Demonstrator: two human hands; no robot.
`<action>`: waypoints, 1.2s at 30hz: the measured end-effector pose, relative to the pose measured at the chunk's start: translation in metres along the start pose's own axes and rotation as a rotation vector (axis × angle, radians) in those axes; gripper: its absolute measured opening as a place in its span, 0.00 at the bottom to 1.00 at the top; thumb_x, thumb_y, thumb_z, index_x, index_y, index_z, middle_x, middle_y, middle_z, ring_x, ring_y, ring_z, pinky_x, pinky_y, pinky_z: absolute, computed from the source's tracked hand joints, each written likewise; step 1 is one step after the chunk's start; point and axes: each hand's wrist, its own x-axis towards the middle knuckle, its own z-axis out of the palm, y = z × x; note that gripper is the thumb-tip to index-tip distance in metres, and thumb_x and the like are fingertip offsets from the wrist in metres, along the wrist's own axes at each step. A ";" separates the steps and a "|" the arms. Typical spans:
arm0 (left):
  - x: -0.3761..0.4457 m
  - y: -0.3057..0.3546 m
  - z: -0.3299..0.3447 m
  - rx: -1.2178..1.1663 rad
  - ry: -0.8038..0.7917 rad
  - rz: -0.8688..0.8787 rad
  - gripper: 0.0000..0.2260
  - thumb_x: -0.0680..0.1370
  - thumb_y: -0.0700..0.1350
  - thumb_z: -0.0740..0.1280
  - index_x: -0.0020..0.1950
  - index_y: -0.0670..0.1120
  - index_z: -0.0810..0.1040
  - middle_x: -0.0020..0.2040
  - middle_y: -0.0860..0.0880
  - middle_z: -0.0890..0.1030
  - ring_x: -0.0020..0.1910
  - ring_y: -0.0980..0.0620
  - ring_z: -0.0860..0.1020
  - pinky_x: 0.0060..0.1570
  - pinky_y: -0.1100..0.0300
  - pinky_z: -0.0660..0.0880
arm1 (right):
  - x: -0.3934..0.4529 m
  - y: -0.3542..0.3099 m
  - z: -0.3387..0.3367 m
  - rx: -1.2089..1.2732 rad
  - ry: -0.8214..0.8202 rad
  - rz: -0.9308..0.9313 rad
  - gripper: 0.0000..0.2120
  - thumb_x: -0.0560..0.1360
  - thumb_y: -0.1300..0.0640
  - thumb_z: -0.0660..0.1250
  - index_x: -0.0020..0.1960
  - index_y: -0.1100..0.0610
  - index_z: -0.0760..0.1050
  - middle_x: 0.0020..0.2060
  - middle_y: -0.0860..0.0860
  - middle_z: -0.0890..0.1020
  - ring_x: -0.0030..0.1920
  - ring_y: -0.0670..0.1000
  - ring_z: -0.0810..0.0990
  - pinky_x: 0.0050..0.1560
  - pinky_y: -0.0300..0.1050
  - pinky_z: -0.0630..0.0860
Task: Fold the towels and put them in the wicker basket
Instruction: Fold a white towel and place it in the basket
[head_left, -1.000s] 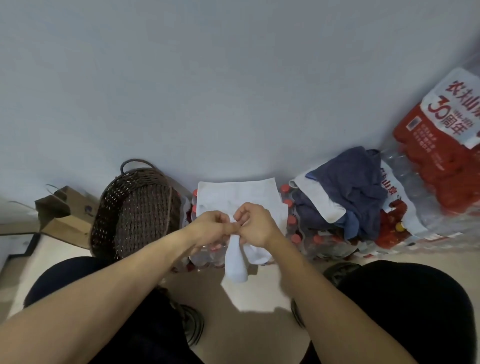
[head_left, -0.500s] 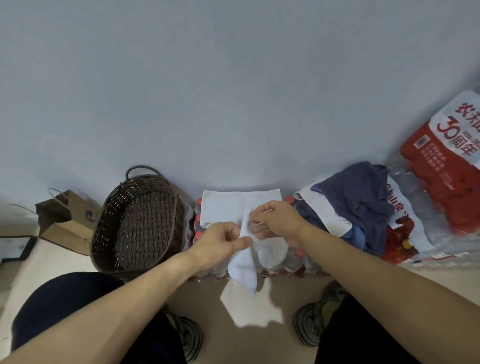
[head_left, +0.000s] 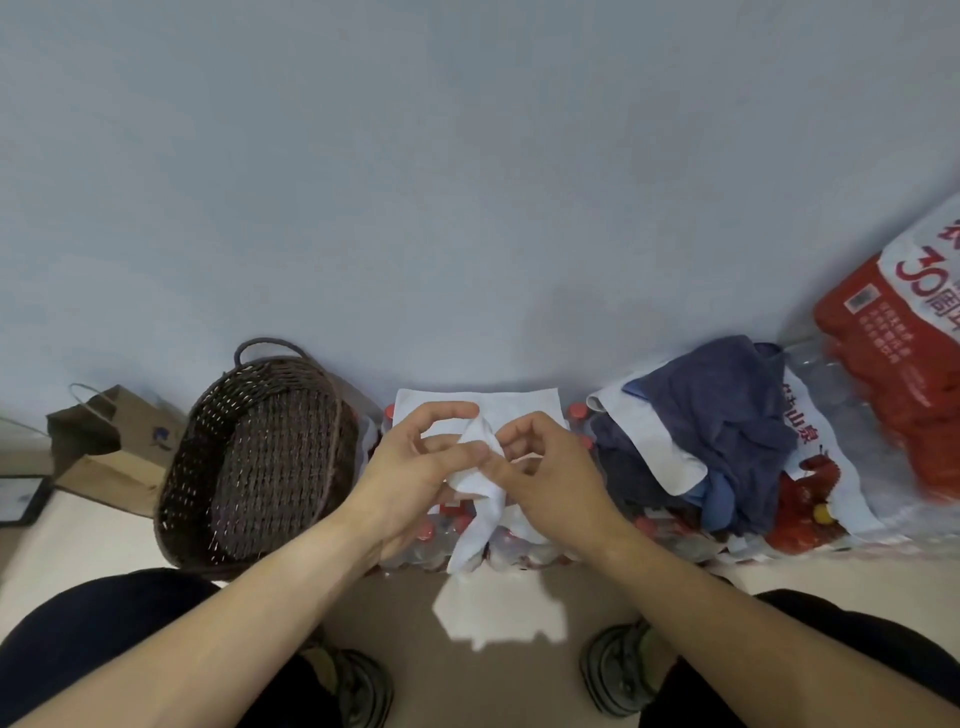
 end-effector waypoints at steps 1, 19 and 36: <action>-0.001 0.002 0.000 0.018 -0.027 0.036 0.20 0.65 0.44 0.79 0.56 0.52 0.81 0.48 0.40 0.83 0.39 0.43 0.82 0.41 0.48 0.74 | 0.001 -0.003 -0.003 0.021 -0.002 -0.003 0.10 0.71 0.46 0.75 0.46 0.47 0.75 0.41 0.46 0.83 0.40 0.48 0.84 0.40 0.43 0.82; 0.005 0.007 -0.005 0.404 0.026 0.240 0.14 0.71 0.45 0.75 0.56 0.47 0.83 0.40 0.45 0.86 0.40 0.49 0.86 0.44 0.62 0.81 | 0.005 -0.024 -0.021 0.101 -0.195 -0.001 0.13 0.70 0.50 0.77 0.48 0.55 0.79 0.41 0.48 0.84 0.43 0.48 0.81 0.49 0.40 0.79; 0.004 0.020 -0.019 1.044 0.120 0.662 0.11 0.73 0.61 0.68 0.42 0.54 0.81 0.39 0.57 0.76 0.41 0.62 0.74 0.40 0.71 0.67 | -0.002 -0.014 -0.008 -0.152 -0.223 -0.144 0.04 0.82 0.53 0.62 0.50 0.52 0.74 0.43 0.50 0.83 0.46 0.53 0.82 0.52 0.57 0.78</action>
